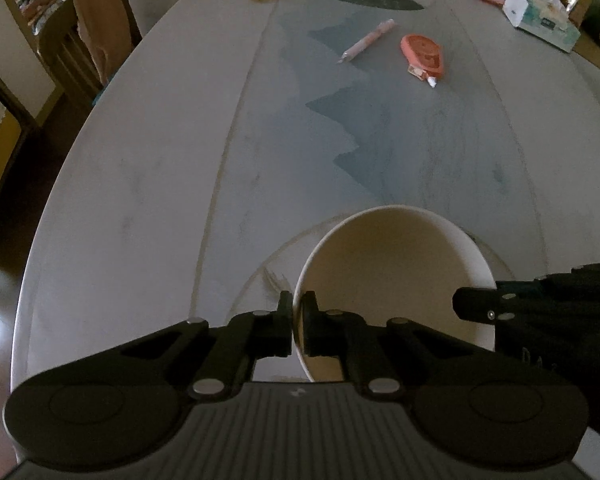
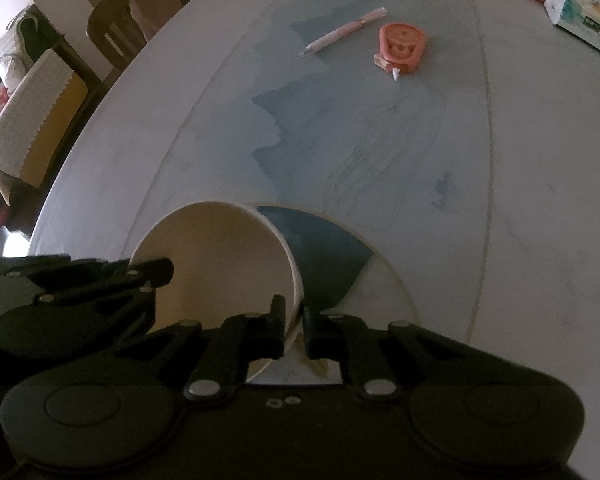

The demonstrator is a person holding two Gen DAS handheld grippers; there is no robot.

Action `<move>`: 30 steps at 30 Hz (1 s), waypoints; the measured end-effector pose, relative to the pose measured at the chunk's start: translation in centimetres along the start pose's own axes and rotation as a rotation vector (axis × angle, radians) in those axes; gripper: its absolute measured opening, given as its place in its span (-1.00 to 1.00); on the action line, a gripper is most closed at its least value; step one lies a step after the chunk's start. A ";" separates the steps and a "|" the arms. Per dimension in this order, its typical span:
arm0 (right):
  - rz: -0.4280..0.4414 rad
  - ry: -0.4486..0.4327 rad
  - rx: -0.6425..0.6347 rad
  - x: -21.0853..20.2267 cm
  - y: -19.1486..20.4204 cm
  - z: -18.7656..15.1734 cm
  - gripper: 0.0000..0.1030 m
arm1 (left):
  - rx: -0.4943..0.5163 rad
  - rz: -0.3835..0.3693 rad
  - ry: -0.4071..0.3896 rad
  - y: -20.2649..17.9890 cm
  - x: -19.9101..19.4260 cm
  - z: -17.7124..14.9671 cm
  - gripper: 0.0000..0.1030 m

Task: Organize plates and bowls
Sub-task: 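Grip the cream white bowl rim with both tools and lift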

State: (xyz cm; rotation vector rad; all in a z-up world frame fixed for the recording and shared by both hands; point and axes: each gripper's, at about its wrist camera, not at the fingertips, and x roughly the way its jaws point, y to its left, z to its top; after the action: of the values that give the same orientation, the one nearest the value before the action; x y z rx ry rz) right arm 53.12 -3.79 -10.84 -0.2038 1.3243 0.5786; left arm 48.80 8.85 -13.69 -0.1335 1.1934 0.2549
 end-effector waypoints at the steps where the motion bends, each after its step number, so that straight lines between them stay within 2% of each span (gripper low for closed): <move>1: -0.003 0.000 -0.001 -0.1 0.0 -0.2 -0.85 | 0.002 0.002 -0.002 -0.1 -0.2 -0.1 -0.93; 9: -0.027 0.011 0.005 -2.4 -0.1 -2.3 -0.87 | 0.062 -0.009 -0.012 -1.9 -3.3 -1.7 -0.94; 17: -0.050 -0.011 0.030 -7.4 -0.5 -5.9 -0.88 | 0.125 -0.031 -0.040 -4.2 -8.5 -4.5 -0.95; 30: -0.089 -0.059 0.067 -15.6 -1.0 -15.2 -0.88 | 0.258 -0.097 -0.099 -8.9 -17.1 -12.8 -0.94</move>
State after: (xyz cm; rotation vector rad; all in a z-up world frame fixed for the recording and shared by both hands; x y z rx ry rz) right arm 38.67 -16.04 0.03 -0.1883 1.2685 0.4611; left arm 33.77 -4.93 -2.77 0.0462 1.1078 0.0208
